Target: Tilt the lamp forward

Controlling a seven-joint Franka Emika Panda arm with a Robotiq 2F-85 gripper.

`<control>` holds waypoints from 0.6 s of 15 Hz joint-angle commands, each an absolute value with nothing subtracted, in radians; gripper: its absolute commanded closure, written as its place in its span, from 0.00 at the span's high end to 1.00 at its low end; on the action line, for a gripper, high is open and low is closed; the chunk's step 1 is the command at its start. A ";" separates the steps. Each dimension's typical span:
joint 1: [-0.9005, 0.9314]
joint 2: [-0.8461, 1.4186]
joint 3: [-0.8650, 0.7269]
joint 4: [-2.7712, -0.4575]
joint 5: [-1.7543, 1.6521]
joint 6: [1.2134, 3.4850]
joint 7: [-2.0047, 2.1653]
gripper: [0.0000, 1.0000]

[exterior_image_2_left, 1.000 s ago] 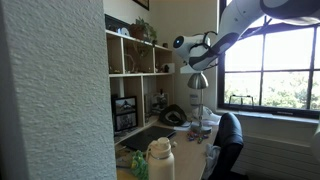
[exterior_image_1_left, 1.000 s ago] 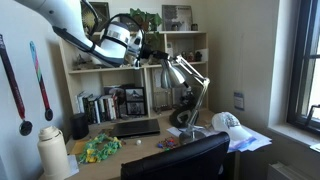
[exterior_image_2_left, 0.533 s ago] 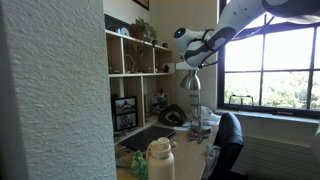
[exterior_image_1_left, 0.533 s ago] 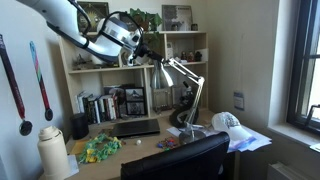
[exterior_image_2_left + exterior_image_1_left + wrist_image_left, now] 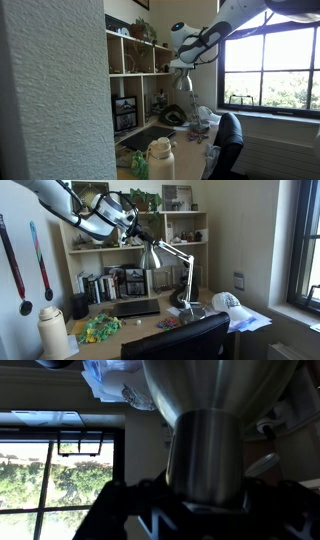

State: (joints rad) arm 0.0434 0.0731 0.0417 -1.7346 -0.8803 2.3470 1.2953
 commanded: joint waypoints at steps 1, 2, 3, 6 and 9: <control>0.056 0.061 0.044 -1.770 -0.810 2.359 1.228 0.22; 0.058 0.061 0.043 -1.768 -0.806 2.356 1.227 0.22; 0.058 0.063 0.041 -1.765 -0.801 2.354 1.220 0.22; 0.055 0.068 0.037 -1.762 -0.771 2.347 1.194 0.22; 0.051 0.079 0.025 -1.752 -0.794 2.335 1.214 0.22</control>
